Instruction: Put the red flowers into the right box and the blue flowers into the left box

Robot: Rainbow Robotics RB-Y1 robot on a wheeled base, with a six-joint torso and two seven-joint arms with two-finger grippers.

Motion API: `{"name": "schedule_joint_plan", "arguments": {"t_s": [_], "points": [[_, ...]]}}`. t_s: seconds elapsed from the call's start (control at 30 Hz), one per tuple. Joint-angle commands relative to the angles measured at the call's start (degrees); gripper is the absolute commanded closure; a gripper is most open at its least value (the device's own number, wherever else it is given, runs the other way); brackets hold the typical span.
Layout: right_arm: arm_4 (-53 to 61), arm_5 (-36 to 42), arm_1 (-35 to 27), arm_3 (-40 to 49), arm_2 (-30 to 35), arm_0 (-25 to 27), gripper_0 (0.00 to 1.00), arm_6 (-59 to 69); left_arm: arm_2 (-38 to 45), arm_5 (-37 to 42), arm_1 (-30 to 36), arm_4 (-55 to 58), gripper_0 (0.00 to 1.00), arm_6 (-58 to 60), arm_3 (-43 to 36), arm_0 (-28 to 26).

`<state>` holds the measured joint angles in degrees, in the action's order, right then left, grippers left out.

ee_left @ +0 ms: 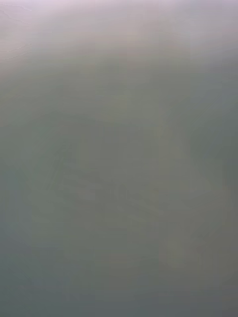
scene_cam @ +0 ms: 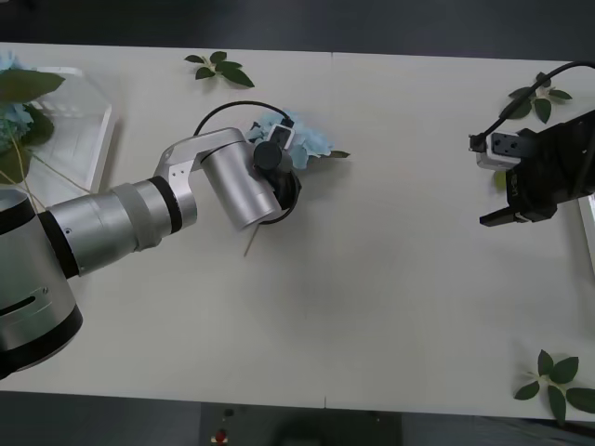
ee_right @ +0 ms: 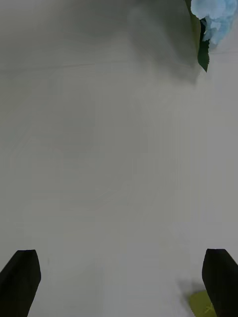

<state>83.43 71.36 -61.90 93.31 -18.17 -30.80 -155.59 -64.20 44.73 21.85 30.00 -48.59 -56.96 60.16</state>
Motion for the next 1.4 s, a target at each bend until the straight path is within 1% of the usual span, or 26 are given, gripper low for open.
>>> {"name": "schedule_joint_plan", "arguments": {"t_s": [0.03,0.13,0.2,0.33,0.4,0.43,0.5,0.53,0.57,0.63,0.7,0.73,0.8,0.83,0.87,0.9,0.97,1.03,1.07,1.13,1.23,1.33,1.4], "points": [[0.51,-0.43,-1.38,0.38,0.68,-1.9,0.04,0.59,0.12,-0.61,0.83,1.37,1.0,1.04,-0.35,2.6],[0.51,-0.43,-1.38,0.38,0.68,-1.9,0.05,0.59,1.09,-0.25,3.29,3.92,1.0,0.52,-2.81,3.21],[0.51,-0.43,-1.38,0.38,0.68,-1.9,0.04,0.59,1.71,1.86,6.36,5.68,1.0,-0.1,-6.41,3.83],[0.51,-0.43,-1.38,0.38,0.68,-1.9,0.05,0.59,5.66,9.77,13.22,10.95,1.0,-3.35,-16.08,4.0],[0.51,-0.43,-1.38,0.38,0.68,-1.9,0.04,0.59,9.26,16.36,16.65,15.0,1.0,-6.34,-21.7,4.0],[0.51,-0.43,-1.38,0.38,0.68,-1.9,0.04,0.59,10.32,17.94,17.35,15.79,1.0,-6.87,-23.02,3.92],[0.51,-0.43,-1.38,0.38,0.68,-1.9,0.05,0.59,14.36,24.79,20.43,19.74,1.0,-8.8,-27.94,3.92],[0.51,-0.43,-1.38,0.38,0.68,-1.9,0.05,0.59,15.59,26.55,21.13,20.8,1.0,-9.24,-29.09,3.92],[0.51,-0.43,-1.38,0.38,0.68,-1.9,0.05,0.59,18.84,30.86,22.71,23.43,1.0,-10.21,-31.64,3.83],[0.51,-0.43,-1.38,0.38,0.68,-1.9,0.04,0.59,22.71,35.08,23.85,26.33,1.0,-10.56,-33.75,3.48],[0.51,-0.43,-1.38,0.38,0.68,-1.9,0.05,0.59,30.45,41.32,25.08,29.85,1.0,-10.91,-36.82,1.81],[0.51,-0.43,-1.38,0.38,0.68,-1.9,0.05,0.59,32.73,42.9,25.08,30.47,1.0,-10.91,-37.61,1.02],[0.51,-0.43,-1.38,0.38,0.68,-1.9,0.04,0.59,43.54,49.4,25.26,33.19,1.0,-11.09,-40.43,-2.32],[0.51,-0.43,-1.38,0.38,0.68,-1.9,0.05,0.59,47.59,51.95,25.44,34.16,1.0,-11.09,-41.13,-3.38],[0.51,-0.43,-1.38,0.38,0.68,-1.9,0.04,0.59,49.96,53.62,25.7,34.68,1.0,-11.09,-41.48,-3.82],[0.51,-0.43,-1.38,0.38,0.68,-1.9,0.05,0.59,54.35,56.87,26.31,36.0,1.0,-11.09,-41.57,-4.35],[0.51,-0.43,-1.38,0.38,0.68,-1.9,0.05,0.59,60.94,62.5,29.21,37.67,1.0,-11.17,-40.16,-4.26],[0.51,-0.43,-1.38,0.38,0.68,-1.9,0.05,0.59,65.78,65.27,31.59,37.94,1.0,-11.35,-38.49,-4.17],[0.51,-0.43,-1.38,0.38,0.68,-1.9,0.05,0.59,68.5,65.27,33.17,37.85,1.0,-11.61,-36.73,-4.26],[0.51,-0.43,-1.38,0.38,0.68,-1.9,0.04,0.59,71.32,65.27,35.1,37.5,1.0,-12.23,-33.75,-4.26],[0.51,-0.43,-1.38,0.38,0.68,-1.9,0.05,0.59,76.24,65.27,39.59,35.21,1.0,-17.68,-25.13,-4.35],[0.51,-0.43,-1.38,0.38,0.68,-1.9,0.05,0.59,78.43,65.27,42.22,31.96,1.0,-21.46,-19.42,-4.35],[0.51,-0.43,-1.38,0.38,0.68,-1.9,0.04,0.59,79.23,65.27,44.42,27.57,1.0,-25.94,-14.94,-4.26]]}}
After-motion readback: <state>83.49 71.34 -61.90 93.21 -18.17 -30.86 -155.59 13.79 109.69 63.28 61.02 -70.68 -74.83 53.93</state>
